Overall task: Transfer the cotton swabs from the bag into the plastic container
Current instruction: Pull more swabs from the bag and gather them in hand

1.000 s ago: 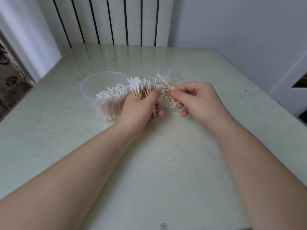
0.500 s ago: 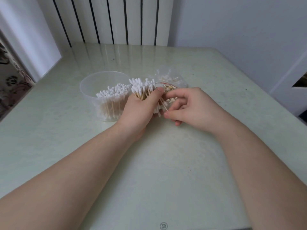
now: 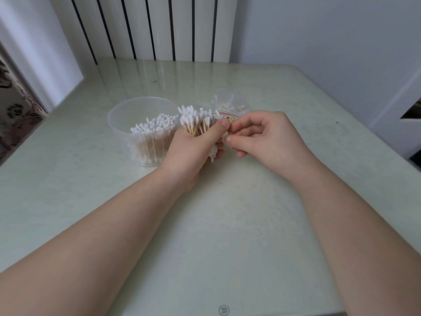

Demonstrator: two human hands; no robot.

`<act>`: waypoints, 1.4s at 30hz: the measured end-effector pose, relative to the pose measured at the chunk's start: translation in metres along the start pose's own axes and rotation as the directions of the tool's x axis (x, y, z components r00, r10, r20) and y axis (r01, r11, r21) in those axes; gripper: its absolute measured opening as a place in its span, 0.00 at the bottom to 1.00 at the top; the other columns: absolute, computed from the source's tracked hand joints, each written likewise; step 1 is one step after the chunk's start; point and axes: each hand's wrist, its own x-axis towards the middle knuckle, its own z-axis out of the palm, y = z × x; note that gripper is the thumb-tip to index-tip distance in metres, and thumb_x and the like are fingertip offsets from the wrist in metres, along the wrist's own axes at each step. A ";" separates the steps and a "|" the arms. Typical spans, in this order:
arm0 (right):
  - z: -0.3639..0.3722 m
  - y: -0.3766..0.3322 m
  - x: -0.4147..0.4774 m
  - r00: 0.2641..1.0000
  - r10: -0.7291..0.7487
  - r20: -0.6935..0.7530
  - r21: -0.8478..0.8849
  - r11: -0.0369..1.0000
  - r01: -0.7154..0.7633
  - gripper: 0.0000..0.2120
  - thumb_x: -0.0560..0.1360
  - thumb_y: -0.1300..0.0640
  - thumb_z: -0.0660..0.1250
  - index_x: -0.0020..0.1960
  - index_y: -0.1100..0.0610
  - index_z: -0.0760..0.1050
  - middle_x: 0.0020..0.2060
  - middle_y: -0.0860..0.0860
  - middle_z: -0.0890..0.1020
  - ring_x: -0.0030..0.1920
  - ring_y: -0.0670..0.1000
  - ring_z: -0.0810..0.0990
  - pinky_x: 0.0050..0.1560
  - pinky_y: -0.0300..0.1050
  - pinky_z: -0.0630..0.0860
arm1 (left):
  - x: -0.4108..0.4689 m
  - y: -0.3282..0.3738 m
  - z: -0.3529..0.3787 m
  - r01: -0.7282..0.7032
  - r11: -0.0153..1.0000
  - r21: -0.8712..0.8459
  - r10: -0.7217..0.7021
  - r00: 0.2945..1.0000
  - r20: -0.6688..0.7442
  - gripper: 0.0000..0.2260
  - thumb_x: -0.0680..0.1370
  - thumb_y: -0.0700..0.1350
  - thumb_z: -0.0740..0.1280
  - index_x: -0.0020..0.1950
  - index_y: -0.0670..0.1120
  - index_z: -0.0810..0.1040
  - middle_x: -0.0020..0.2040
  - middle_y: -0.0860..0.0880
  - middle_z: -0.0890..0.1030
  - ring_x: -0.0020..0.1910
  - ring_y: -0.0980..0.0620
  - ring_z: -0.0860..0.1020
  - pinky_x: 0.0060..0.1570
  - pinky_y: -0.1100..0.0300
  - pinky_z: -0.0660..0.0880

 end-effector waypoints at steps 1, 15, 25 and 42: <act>0.002 -0.001 -0.001 1.000 -0.007 0.024 0.027 1.000 0.007 0.09 0.69 0.66 0.78 0.44 0.56 0.81 0.35 0.55 0.84 0.34 0.51 0.84 0.39 0.43 0.81 | -0.001 0.000 0.000 -0.003 1.000 -0.005 0.003 1.000 0.015 0.07 0.79 0.43 0.72 0.47 0.40 0.83 0.42 0.41 0.82 0.42 0.43 0.81 0.44 0.50 0.77; 0.006 0.000 -0.010 0.954 -0.149 0.261 -0.416 0.874 0.250 0.52 0.62 0.46 0.83 0.79 0.42 0.58 0.65 0.33 0.65 0.65 0.30 0.68 0.62 0.27 0.67 | -0.009 0.010 0.002 0.116 0.992 -0.058 -0.109 0.988 0.110 0.07 0.81 0.38 0.68 0.44 0.42 0.82 0.33 0.46 0.78 0.31 0.49 0.77 0.31 0.59 0.76; 0.004 0.000 -0.009 0.935 -0.232 0.266 -0.476 0.812 0.337 0.52 0.63 0.46 0.82 0.80 0.43 0.57 0.66 0.37 0.70 0.63 0.34 0.69 0.60 0.24 0.63 | -0.010 0.014 -0.001 0.161 0.987 -0.012 -0.153 0.955 0.253 0.04 0.81 0.37 0.66 0.48 0.42 0.78 0.36 0.45 0.80 0.34 0.51 0.80 0.33 0.62 0.77; -0.001 0.009 0.001 0.962 -0.234 0.139 -0.696 0.668 0.263 0.20 0.73 0.59 0.65 0.64 0.49 0.79 0.44 0.50 0.84 0.46 0.52 0.81 0.48 0.40 0.74 | -0.003 0.007 0.003 0.086 0.995 -0.053 -0.085 0.996 0.018 0.06 0.81 0.38 0.67 0.44 0.44 0.77 0.31 0.48 0.75 0.28 0.53 0.74 0.38 0.56 0.79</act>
